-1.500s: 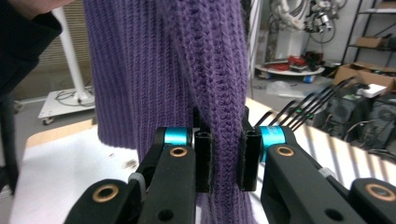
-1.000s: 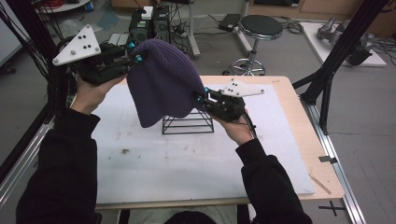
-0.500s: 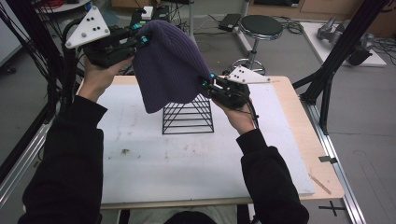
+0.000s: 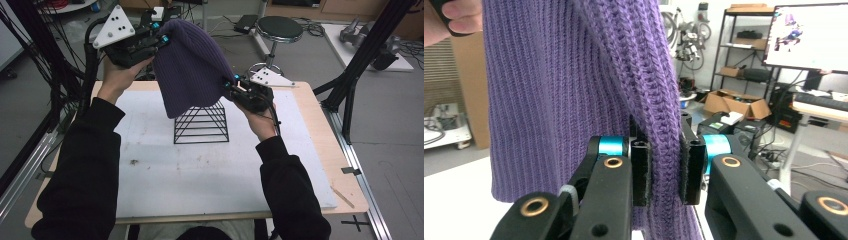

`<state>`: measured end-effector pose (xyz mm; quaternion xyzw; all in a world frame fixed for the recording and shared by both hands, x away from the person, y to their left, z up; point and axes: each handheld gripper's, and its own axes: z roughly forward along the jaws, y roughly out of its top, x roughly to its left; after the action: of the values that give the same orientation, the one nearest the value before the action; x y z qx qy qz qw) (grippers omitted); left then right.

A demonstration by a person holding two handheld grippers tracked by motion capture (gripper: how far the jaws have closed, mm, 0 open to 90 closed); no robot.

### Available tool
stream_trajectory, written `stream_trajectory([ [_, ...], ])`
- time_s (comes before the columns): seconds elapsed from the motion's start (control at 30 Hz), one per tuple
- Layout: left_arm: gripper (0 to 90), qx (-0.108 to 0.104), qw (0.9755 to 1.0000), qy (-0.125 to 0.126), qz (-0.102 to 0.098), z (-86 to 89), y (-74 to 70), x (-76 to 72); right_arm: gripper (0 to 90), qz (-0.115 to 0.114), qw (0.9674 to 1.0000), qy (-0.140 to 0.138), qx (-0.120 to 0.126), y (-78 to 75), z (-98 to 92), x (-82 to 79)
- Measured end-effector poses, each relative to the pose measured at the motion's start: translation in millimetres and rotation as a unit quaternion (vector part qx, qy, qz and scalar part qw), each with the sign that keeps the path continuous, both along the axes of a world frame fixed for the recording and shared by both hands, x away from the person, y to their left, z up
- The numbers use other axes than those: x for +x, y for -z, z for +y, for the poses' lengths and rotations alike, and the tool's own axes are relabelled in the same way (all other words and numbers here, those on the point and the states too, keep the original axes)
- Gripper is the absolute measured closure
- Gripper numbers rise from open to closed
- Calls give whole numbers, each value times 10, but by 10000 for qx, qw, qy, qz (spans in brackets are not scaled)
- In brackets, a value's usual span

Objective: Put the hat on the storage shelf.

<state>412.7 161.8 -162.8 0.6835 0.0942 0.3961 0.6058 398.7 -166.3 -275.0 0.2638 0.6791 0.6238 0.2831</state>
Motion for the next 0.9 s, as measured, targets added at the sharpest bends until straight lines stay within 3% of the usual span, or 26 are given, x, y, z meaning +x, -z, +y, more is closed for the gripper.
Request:
stream_trajectory([
  [0.13,809,76,10000,-18,49,-34,23,16,802,25,9998,152,-143,38,43,38],
  [0.17,808,89,9999,-20,52,-39,29,21,802,116,9997,185,-132,45,45,36],
  [0.2,808,69,10000,-5,65,-46,34,24,802,37,9997,184,-152,49,34,52],
  [0.33,808,98,9999,37,109,-84,61,36,802,116,9995,246,-147,67,-1,46],
  [0.5,808,209,9994,199,183,-126,126,52,801,279,9995,133,-74,169,-68,36],
  [0.67,808,252,9986,331,328,-144,218,87,799,399,9991,82,-153,264,-112,21],
  [0.9,808,481,9957,569,550,-201,297,110,796,615,9978,-3,-226,448,-148,11],
])
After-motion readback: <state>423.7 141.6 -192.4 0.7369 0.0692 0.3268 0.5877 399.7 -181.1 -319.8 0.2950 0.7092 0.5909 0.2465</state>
